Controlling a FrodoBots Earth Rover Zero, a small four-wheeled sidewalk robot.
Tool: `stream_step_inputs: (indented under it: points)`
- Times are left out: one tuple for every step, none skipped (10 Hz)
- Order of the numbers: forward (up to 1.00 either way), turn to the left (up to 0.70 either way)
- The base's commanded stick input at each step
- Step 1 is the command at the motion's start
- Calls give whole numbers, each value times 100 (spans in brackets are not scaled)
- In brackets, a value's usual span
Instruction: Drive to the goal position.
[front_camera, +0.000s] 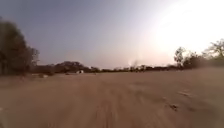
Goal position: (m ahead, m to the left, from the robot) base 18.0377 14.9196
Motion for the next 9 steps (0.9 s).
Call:
stream_step_inputs:
  points:
    - [70, 0]
    - [70, 0]
    - [70, 0]
    - [70, 0]
    - [70, 0]
    - [70, 0]
    - [70, 0]
    - [70, 0]
    - [70, 0]
